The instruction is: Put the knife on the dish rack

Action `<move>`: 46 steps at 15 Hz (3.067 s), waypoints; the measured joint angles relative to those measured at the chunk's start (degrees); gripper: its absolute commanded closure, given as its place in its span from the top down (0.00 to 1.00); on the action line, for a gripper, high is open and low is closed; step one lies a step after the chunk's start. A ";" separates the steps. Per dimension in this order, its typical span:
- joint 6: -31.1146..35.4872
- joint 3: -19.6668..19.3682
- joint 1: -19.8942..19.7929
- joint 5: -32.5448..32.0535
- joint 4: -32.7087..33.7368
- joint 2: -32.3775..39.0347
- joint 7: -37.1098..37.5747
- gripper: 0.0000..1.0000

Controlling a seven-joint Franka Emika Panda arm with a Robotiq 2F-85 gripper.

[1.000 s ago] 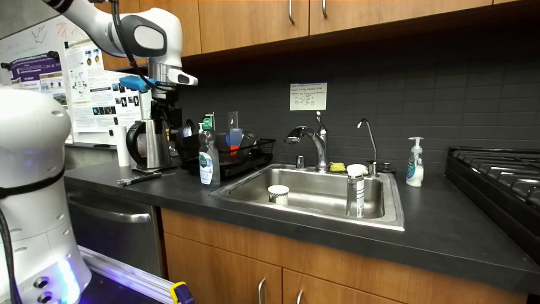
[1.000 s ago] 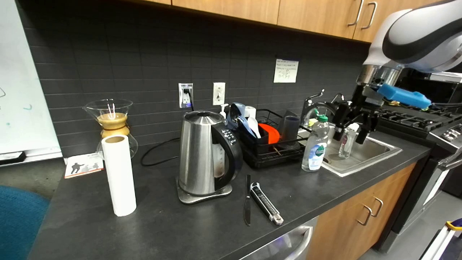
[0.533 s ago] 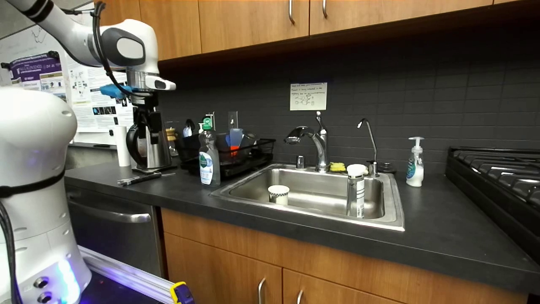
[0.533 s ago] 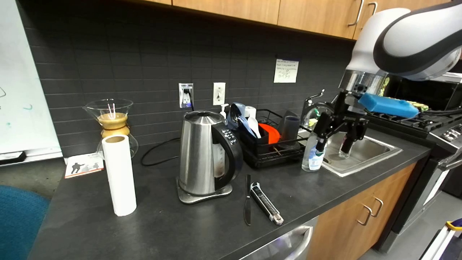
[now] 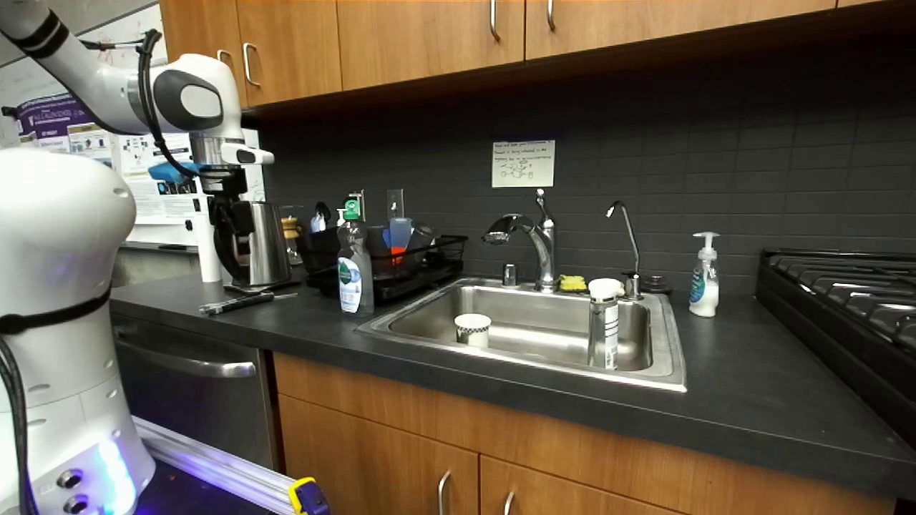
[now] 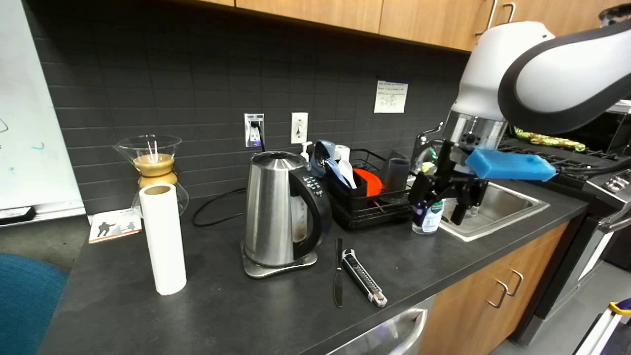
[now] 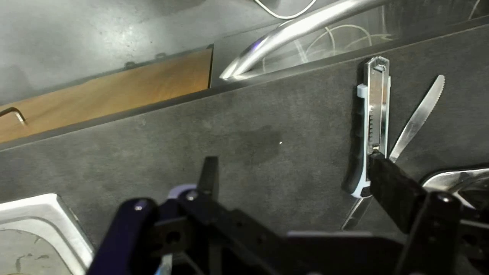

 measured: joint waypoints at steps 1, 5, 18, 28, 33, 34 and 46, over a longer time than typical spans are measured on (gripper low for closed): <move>0.80 0.74 0.21 0.00 0.08 0.91 0.95 1.00; 4.19 3.37 0.79 -0.03 1.27 5.36 4.64 1.00; 9.45 4.38 0.76 -6.38 13.28 22.61 17.36 1.00; 11.67 0.66 1.09 -9.06 20.22 32.90 23.20 1.00; 14.35 -0.95 2.17 -9.20 20.51 35.64 23.54 1.00; 15.01 -1.18 2.43 -9.67 20.55 36.10 23.69 1.00; 18.58 -4.38 5.45 -18.49 23.43 41.99 28.71 1.00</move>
